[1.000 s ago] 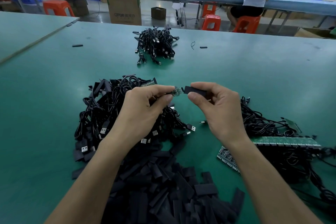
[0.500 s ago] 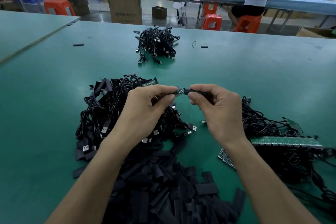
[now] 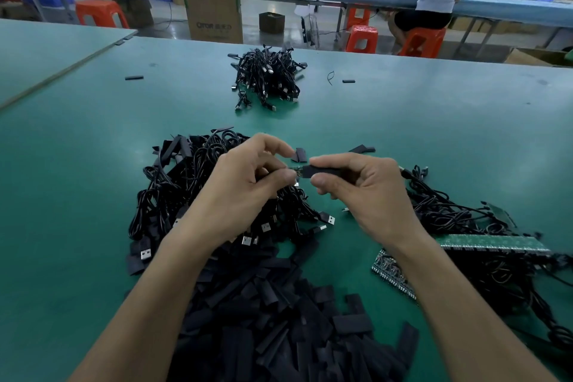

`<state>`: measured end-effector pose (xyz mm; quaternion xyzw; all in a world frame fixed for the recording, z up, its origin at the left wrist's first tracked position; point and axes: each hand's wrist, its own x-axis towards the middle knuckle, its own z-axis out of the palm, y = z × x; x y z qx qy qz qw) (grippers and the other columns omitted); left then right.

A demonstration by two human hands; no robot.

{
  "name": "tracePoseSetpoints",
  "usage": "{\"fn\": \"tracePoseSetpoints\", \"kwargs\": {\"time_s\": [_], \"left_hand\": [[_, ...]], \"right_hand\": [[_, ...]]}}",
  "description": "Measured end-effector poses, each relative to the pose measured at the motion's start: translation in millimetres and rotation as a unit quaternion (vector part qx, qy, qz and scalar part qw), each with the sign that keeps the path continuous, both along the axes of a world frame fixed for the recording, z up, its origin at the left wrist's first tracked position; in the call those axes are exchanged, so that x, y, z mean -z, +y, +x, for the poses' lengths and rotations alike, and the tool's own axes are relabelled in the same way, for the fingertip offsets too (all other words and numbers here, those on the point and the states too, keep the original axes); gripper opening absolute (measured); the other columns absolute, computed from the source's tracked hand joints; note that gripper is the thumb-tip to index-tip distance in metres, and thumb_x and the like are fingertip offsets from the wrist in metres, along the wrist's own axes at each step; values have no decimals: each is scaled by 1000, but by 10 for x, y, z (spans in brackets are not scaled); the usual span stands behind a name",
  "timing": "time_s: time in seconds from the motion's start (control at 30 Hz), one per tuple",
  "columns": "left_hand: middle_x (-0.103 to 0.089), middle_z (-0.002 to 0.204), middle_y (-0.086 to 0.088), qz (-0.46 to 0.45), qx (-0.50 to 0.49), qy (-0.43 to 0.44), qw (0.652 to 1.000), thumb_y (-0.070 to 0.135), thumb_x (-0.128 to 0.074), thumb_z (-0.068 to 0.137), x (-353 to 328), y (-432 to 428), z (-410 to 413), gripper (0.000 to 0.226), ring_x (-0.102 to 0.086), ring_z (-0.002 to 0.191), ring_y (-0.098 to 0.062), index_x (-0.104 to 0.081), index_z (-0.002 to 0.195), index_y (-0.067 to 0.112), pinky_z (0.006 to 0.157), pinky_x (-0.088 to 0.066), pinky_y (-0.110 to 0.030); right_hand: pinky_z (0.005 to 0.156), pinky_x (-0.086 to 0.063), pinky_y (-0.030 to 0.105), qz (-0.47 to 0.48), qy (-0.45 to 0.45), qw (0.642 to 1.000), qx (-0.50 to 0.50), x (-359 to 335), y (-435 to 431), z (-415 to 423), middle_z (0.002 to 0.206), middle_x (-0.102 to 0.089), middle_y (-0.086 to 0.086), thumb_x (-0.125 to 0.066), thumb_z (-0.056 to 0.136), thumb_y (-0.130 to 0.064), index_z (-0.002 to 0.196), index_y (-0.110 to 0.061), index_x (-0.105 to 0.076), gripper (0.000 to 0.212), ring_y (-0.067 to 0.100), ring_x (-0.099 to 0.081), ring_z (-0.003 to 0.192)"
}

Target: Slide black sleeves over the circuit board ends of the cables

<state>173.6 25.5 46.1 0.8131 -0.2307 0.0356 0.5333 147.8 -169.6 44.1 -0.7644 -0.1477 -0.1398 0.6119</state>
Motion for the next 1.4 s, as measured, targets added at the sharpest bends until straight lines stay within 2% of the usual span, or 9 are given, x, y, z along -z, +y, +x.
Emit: {"fn": "tracePoseSetpoints", "kwargs": {"time_s": [0.13, 0.23, 0.4, 0.63, 0.83, 0.97, 1.1, 1.27, 1.4], "left_hand": [[-76, 83, 8, -20, 32, 27, 999, 16, -71, 92, 0, 0, -10, 15, -64, 67, -9, -60, 94, 25, 64, -50, -18], [-77, 83, 7, -39, 32, 34, 998, 16, -71, 92, -10, -2, -15, 16, -66, 68, -9, -59, 96, 27, 65, -52, -18], [-74, 79, 7, -38, -7, 5, 999, 23, -78, 86, -3, -23, -50, 16, -70, 72, -19, -64, 92, 27, 72, -60, -37], [-70, 69, 10, -50, -88, -65, 993, 18, -85, 78, -32, -117, -107, 14, -66, 62, -7, -72, 77, 23, 62, -56, -24], [-72, 68, 7, -35, -77, -17, 996, 30, -80, 84, -32, -100, -96, 9, -69, 63, -7, -73, 82, 25, 64, -58, -25], [-69, 62, 6, -19, -77, -36, 996, 27, -79, 85, -21, -103, -80, 10, -64, 56, -10, -74, 76, 26, 55, -52, -25], [-69, 61, 11, -2, -61, -32, 998, 26, -79, 84, 0, -108, -71, 9, -62, 54, 0, -74, 76, 26, 54, -45, -11], [-72, 67, 10, 17, -44, -5, 999, 22, -74, 90, 40, -98, -48, 10, -69, 63, -7, -74, 83, 28, 62, -57, -25], [-74, 68, 8, -1, -40, -1, 999, 20, -73, 91, 31, -103, -68, 11, -72, 65, -10, -75, 83, 26, 66, -60, -31]], "right_hand": [[69, -51, 15, -7, 9, 1000, -23, 16, 17, -10, 77, -76, -7, -78, 81, -4, 96, -25, -76, 25, 7, -69, 70], [68, -52, 19, 4, 2, 1000, -12, 31, 24, -18, 78, -76, 2, -77, 83, -6, 95, -24, -76, 22, 11, -69, 69], [65, -52, 17, 25, 5, 1000, 15, 72, 29, -21, 72, -74, 2, -76, 84, -3, 92, -22, -76, 20, 10, -68, 64], [60, -51, 16, 69, -8, 996, 57, 64, 56, -20, 68, -73, -4, -75, 85, -2, 90, -20, -75, 19, 9, -67, 60], [60, -51, 17, 92, -16, 995, 44, 52, 57, -55, 69, -73, -3, -73, 85, 1, 91, -16, -75, 19, 9, -67, 61], [63, -51, 16, 69, -11, 997, 35, 43, 32, -62, 71, -74, -2, -75, 83, -5, 94, -19, -75, 18, 9, -68, 64], [68, -52, 19, 20, 2, 999, 33, 44, 18, -59, 79, -76, 3, -77, 80, -16, 99, -24, -76, 20, 11, -70, 69], [65, -53, 19, 18, 6, 999, 43, 49, 12, -47, 76, -76, 3, -77, 83, -7, 97, -23, -76, 21, 11, -69, 66], [63, -53, 18, 67, -7, 994, 84, 47, 52, -52, 74, -75, -2, -79, 83, -10, 107, -32, -69, 34, 13, -70, 66]]}}
